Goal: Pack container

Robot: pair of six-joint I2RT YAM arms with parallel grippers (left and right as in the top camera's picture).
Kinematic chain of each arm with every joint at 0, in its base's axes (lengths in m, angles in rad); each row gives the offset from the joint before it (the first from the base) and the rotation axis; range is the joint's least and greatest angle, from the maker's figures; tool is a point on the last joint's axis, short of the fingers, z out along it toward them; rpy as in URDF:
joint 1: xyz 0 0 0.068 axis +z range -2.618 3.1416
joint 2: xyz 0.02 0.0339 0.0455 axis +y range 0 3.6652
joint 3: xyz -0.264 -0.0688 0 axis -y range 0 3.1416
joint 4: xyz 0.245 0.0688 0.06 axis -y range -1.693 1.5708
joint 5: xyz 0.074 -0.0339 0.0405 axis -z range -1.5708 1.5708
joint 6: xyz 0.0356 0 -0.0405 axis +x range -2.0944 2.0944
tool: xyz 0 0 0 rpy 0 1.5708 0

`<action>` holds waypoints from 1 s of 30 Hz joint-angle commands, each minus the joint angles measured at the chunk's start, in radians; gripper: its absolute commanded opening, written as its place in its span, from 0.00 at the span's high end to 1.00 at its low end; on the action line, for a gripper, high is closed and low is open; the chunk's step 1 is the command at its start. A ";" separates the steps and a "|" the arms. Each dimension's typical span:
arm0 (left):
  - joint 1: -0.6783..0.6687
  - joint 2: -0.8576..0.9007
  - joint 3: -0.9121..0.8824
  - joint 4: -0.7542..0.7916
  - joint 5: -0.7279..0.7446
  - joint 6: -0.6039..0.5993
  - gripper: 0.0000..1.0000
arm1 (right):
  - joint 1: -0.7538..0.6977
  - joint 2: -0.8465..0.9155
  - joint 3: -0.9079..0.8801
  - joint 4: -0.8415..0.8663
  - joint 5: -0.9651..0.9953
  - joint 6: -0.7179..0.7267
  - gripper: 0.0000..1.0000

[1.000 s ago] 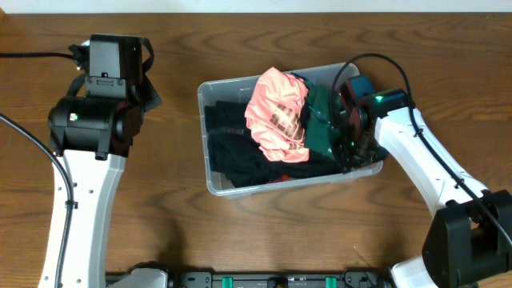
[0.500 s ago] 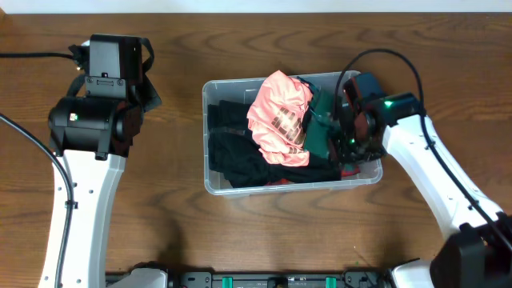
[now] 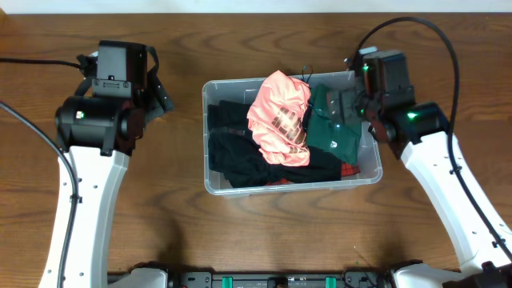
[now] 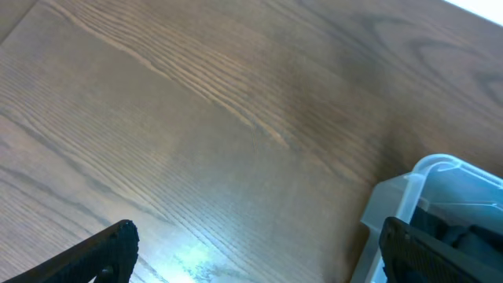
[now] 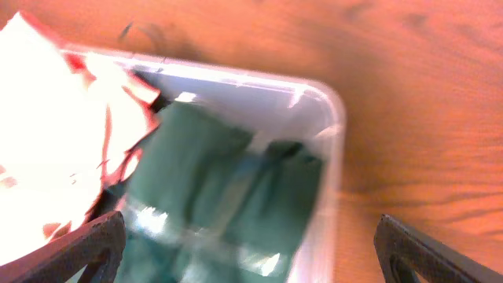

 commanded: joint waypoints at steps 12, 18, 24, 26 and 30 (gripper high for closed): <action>-0.022 -0.183 -0.137 0.027 0.048 0.078 0.02 | -0.119 -0.274 -0.060 -0.117 0.127 0.119 0.01; -0.050 -0.583 -0.460 0.173 0.048 0.064 0.02 | -0.116 -0.586 -0.315 -0.106 0.140 0.180 0.01; -0.050 -0.899 -0.665 0.179 0.044 -0.021 0.02 | -0.116 -0.908 -0.469 -0.136 0.133 0.180 0.01; -0.050 -0.964 -0.682 0.130 0.044 -0.021 0.02 | -0.116 -0.980 -0.481 -0.167 0.107 0.180 0.01; -0.050 -1.019 -0.682 0.027 0.044 -0.021 0.02 | -0.116 -1.048 -0.482 -0.230 0.097 0.180 0.01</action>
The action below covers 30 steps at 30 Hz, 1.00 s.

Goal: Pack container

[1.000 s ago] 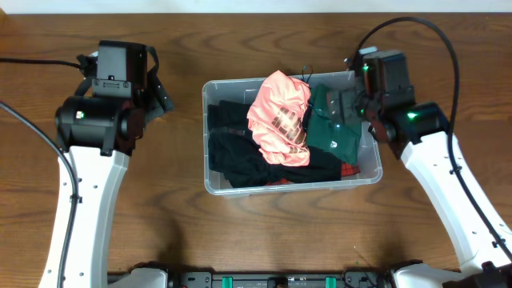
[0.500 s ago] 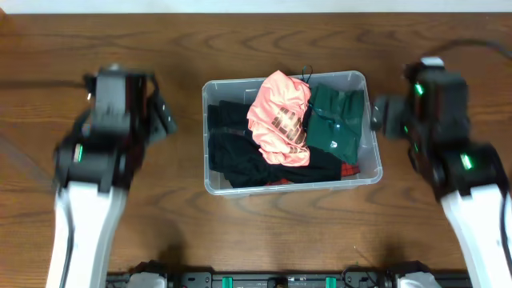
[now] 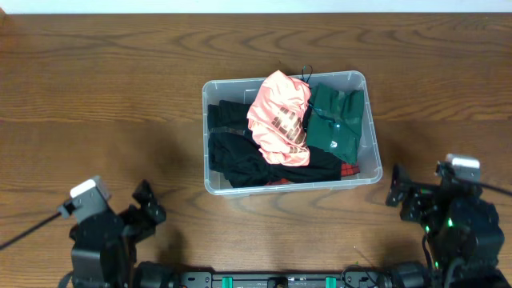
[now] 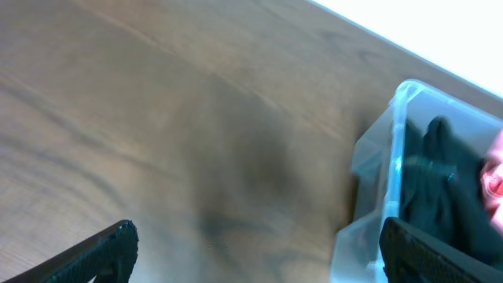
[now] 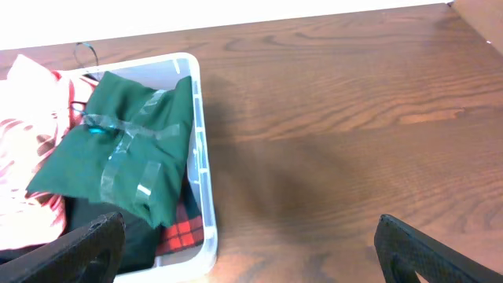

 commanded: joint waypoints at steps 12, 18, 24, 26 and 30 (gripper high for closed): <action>-0.004 -0.036 -0.002 -0.160 -0.005 -0.016 0.02 | 0.000 -0.035 -0.014 -0.229 -0.013 0.015 0.01; -0.004 -0.036 -0.002 -0.160 -0.005 -0.016 0.02 | -0.010 -0.071 -0.034 -0.229 -0.010 0.006 0.01; -0.004 -0.036 -0.002 -0.160 -0.005 -0.016 0.02 | -0.048 -0.279 -0.216 -0.002 -0.020 -0.039 0.01; -0.004 -0.036 -0.002 -0.160 -0.005 -0.016 0.02 | -0.064 -0.352 -0.293 0.101 -0.050 -0.079 0.01; -0.004 -0.036 -0.002 -0.160 -0.005 -0.016 0.02 | -0.088 -0.427 -0.430 0.321 -0.067 -0.158 0.01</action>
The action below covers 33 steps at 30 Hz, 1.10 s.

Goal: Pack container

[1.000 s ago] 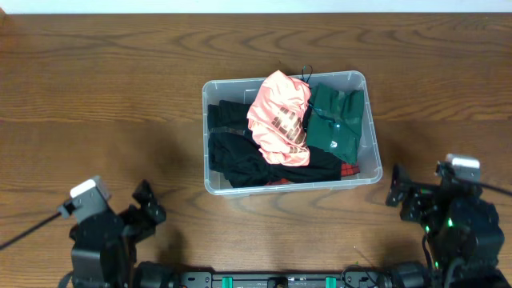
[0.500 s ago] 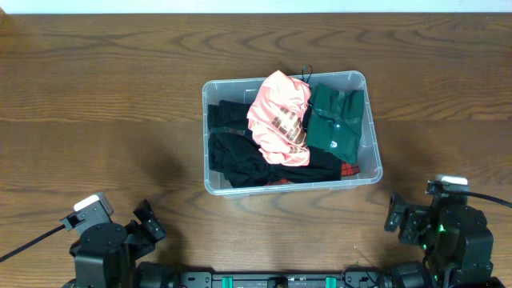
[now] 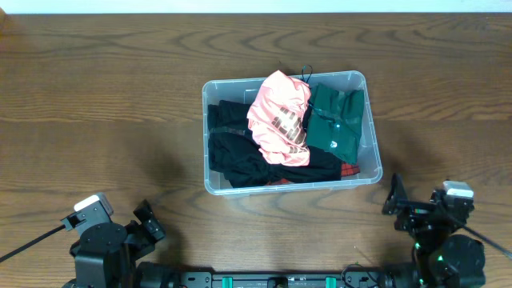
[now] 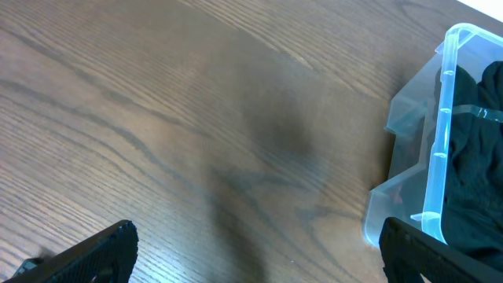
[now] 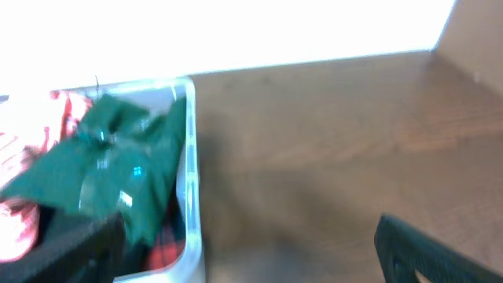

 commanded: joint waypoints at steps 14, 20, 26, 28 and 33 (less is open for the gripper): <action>-0.004 -0.002 -0.002 -0.004 -0.006 -0.013 0.02 | -0.048 -0.031 -0.416 0.552 -0.054 -0.097 0.01; -0.004 -0.002 -0.002 -0.004 -0.005 -0.013 0.02 | -0.048 -0.030 -0.416 0.553 -0.053 -0.098 0.01; -0.004 -0.002 -0.002 -0.004 -0.005 -0.013 0.02 | -0.048 -0.029 -0.416 0.553 -0.053 -0.098 0.01; -0.004 -0.002 -0.002 -0.004 -0.005 -0.013 0.02 | -0.048 -0.029 -0.416 0.553 -0.053 -0.098 0.01; -0.004 -0.002 -0.002 -0.004 -0.005 -0.013 0.02 | -0.048 -0.029 -0.416 0.553 -0.053 -0.098 0.01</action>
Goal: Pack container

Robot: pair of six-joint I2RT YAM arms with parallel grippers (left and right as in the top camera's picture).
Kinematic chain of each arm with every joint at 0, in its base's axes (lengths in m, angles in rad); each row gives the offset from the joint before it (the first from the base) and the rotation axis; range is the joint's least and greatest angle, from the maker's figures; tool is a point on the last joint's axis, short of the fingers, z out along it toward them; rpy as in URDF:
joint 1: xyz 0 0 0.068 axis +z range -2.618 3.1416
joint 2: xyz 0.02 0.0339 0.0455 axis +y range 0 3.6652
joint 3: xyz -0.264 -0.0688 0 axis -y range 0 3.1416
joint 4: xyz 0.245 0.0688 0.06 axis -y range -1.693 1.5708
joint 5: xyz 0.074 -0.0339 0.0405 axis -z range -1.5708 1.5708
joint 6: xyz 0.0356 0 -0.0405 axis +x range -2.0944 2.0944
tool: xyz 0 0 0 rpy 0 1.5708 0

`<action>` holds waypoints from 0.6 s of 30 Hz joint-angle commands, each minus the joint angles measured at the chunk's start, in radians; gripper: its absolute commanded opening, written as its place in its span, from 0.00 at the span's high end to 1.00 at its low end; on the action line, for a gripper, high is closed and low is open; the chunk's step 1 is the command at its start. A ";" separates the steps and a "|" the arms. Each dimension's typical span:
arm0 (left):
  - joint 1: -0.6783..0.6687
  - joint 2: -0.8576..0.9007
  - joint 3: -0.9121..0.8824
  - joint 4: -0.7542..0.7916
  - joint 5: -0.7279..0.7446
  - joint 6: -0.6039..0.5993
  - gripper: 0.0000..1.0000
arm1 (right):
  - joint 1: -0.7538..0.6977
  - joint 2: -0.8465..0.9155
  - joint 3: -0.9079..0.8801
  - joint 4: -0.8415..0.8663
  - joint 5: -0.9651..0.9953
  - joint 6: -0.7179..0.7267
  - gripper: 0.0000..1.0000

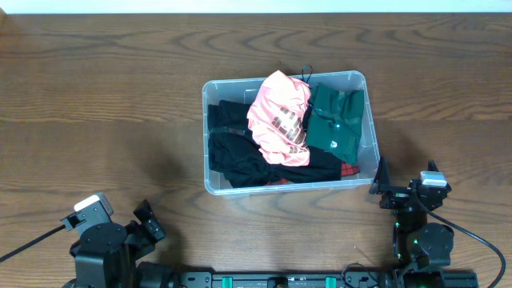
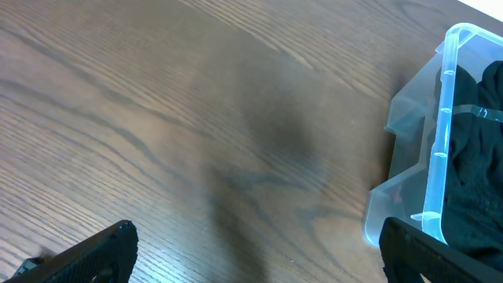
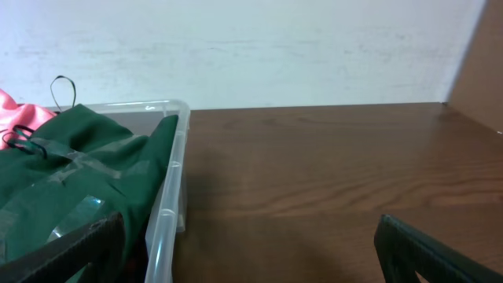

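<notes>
A clear plastic container (image 1: 372,142) stands mid-table, filled with black clothes (image 1: 236,152), a pink garment (image 1: 278,112) and a taped green bundle (image 1: 336,120). My left gripper (image 1: 120,228) sits low at the front left, open and holding nothing; its wrist view shows the container's corner (image 2: 428,169) to the right of my left gripper (image 2: 251,255). My right gripper (image 1: 408,196) rests at the front right, just off the container's near right corner, open and holding nothing. Beside my right gripper (image 3: 251,251), the right wrist view looks level across the table at the green bundle (image 3: 71,185) and the container's rim (image 3: 169,196).
Bare dark wood table (image 1: 96,104) surrounds the container on all sides. A pale wall (image 3: 236,47) runs behind the table's far edge. A brown board (image 3: 483,71) stands at the far right in the right wrist view.
My right gripper has shifted a little left toward the container's near right corner and now looks level across the table. The left gripper and the clothes have not moved.
Both arms were first stretched out, the right gripper over the green bundle in the container, the left beside its far left corner. A second later both were pulled back to the front edge. They have stayed low there, open, the packed container unchanged.
</notes>
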 commanded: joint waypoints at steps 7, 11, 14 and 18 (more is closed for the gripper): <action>-0.004 -0.002 -0.002 -0.003 -0.005 -0.013 0.02 | -0.007 -0.007 -0.006 0.001 -0.008 -0.015 0.01; -0.004 -0.003 -0.009 -0.003 -0.005 -0.013 0.02 | -0.007 -0.007 -0.006 0.001 -0.008 -0.015 0.01; -0.004 -0.023 -0.042 -0.007 -0.006 -0.012 0.02 | -0.007 -0.007 -0.006 0.001 -0.008 -0.015 0.01; -0.004 -0.098 -0.174 0.106 -0.017 0.016 0.02 | -0.007 -0.007 -0.006 0.001 -0.008 -0.015 0.01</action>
